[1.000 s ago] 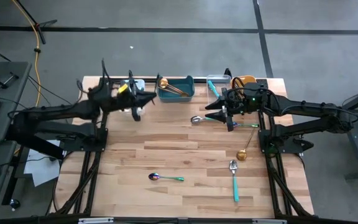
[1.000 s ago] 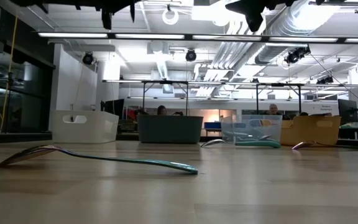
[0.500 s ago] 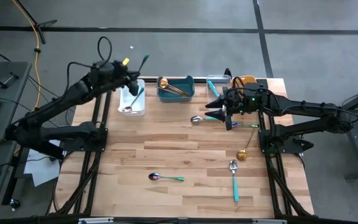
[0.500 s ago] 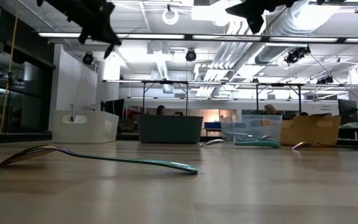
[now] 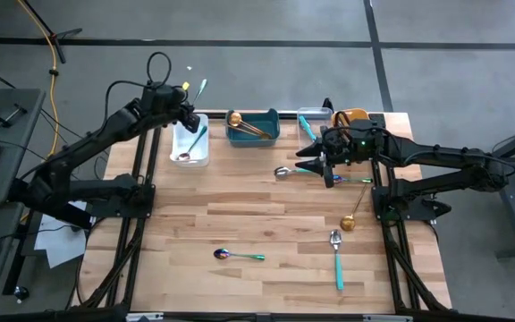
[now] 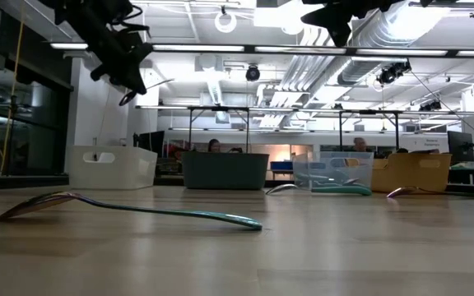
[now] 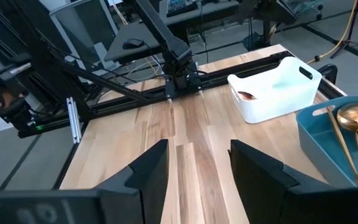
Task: Sort silverware by color (type)
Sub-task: Put the green spoon into the white bin
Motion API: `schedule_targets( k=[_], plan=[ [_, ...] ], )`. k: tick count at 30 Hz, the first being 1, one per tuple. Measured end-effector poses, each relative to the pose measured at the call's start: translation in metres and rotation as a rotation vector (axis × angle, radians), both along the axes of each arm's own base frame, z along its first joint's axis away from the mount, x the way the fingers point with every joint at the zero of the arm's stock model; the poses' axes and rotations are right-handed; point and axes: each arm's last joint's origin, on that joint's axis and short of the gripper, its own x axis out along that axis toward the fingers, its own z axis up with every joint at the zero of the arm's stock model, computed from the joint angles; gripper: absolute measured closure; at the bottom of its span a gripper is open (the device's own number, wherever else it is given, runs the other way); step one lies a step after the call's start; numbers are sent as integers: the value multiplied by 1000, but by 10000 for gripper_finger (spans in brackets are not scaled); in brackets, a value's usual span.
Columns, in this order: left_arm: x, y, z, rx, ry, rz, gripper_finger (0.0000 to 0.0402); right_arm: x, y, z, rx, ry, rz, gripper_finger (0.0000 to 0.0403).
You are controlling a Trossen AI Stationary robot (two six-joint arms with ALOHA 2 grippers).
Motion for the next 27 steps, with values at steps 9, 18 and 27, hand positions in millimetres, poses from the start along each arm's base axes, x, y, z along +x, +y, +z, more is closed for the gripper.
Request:
schedule_targets(
  k=[9, 18, 27],
  plan=[
    [-2, 17, -18, -85, 63, 124, 397, 0, 0, 0, 6, 1, -2, 238],
    [2, 22, -56, -231, 179, 158, 397, 0, 0, -1, 7, 9, -2, 238],
    [-1, 9, -93, -371, 225, 168, 397, -1, 0, -2, 10, 24, -2, 238]
  ],
)
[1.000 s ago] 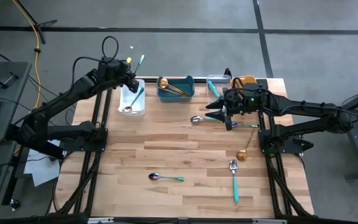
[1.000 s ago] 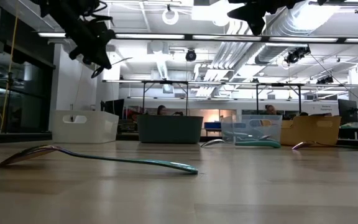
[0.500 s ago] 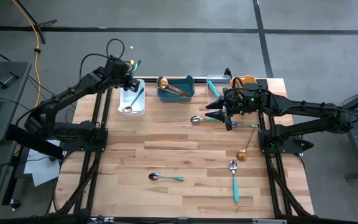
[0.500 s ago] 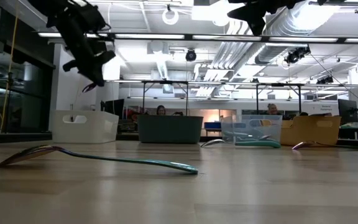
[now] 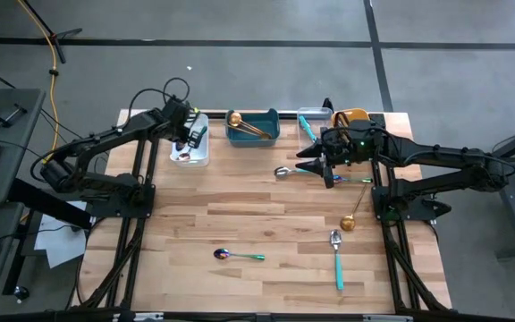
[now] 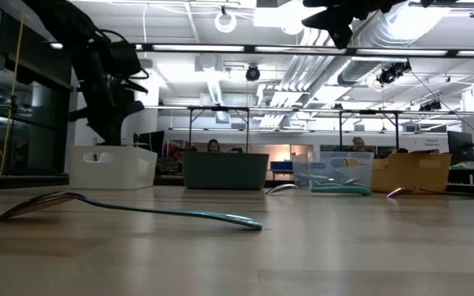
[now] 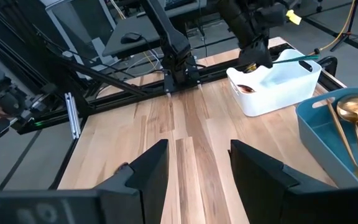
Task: Sort silverware by color (type)
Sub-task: Put the green spoon into the white bin
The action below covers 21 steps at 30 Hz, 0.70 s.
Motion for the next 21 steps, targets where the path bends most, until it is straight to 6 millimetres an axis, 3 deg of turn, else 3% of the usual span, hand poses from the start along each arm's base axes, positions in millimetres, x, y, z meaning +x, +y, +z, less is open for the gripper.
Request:
schedule_targets(
  k=[13, 21],
  plan=[
    [-1, -14, -21, -18, 82, -14, 397, -1, 0, -2, 2, 21, -8, 238],
    [-1, -13, -21, 8, 91, -1, 382, -1, 0, -2, 2, 21, -8, 238]
  ],
)
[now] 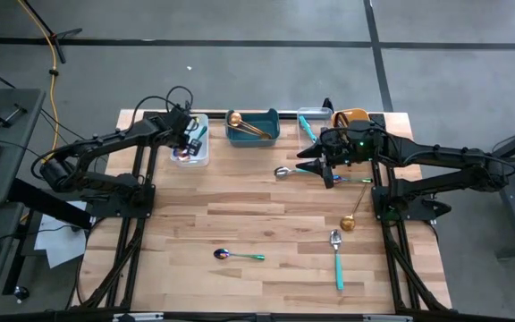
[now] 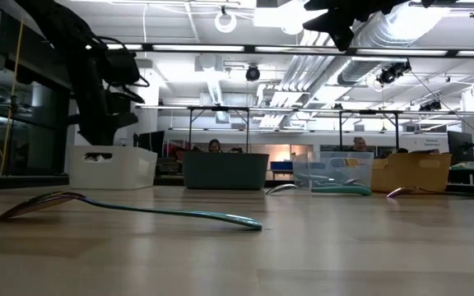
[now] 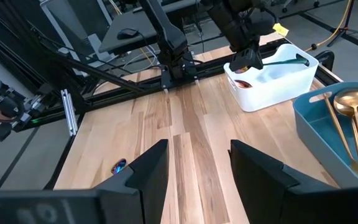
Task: Sort silverware by color (type)
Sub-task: Put the green spoon into the white bin, then put the gold spoon into the blue bin
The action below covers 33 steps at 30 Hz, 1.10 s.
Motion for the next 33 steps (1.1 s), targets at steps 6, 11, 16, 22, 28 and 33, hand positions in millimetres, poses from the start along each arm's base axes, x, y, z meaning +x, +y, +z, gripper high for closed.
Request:
schedule_targets(
  k=[6, 11, 16, 22, 28, 33],
  plan=[
    [1, 1, 1, 14, -20, 4, 362, 0, 0, 0, 0, 0, 0, 238],
    [4, 2, 3, -1, -79, -1, 340, 0, 0, 0, 0, 0, 1, 238],
    [10, 7, 31, 42, -159, -18, 310, 0, 0, 0, 0, -2, 2, 238],
    [10, -2, 102, 245, -453, -47, 282, 2, 0, 6, -13, -65, 3, 238],
    [4, -47, 153, 470, -802, -254, 278, 2, 0, 9, -21, -90, 4, 238],
    [2, -84, 161, 513, -980, -423, 277, 2, 0, 9, -18, -90, 3, 238]
  ],
)
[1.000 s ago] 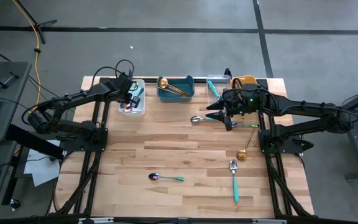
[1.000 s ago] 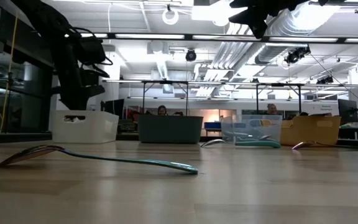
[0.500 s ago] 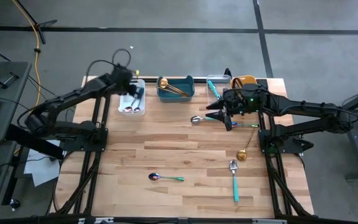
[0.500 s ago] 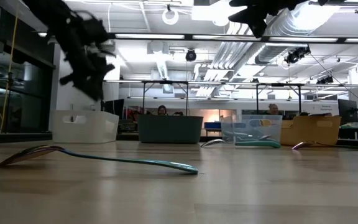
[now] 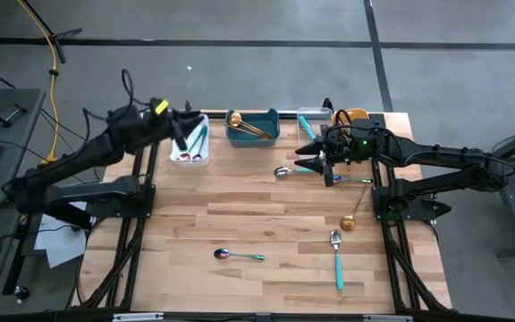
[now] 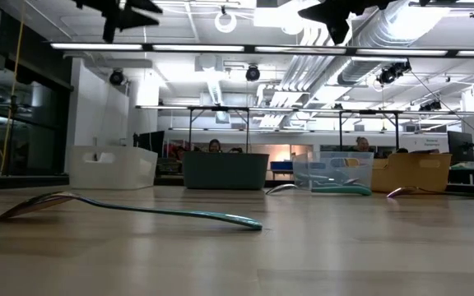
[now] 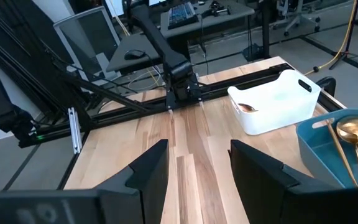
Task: Sort silverware by color (type)
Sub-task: Put the gold spoon into the blue bin
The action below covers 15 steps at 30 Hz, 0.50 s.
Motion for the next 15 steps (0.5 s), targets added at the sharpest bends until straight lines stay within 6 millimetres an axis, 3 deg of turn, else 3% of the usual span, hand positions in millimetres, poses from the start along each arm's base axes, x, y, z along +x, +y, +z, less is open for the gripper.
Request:
schedule_targets(
  k=[7, 15],
  plan=[
    [13, -30, -9, 41, -12, -192, 277, 0, 0, 0, 0, 0, 0, 238],
    [31, -38, -13, 179, 1, -264, 277, 0, 0, 0, 0, 0, -3, 238]
  ],
)
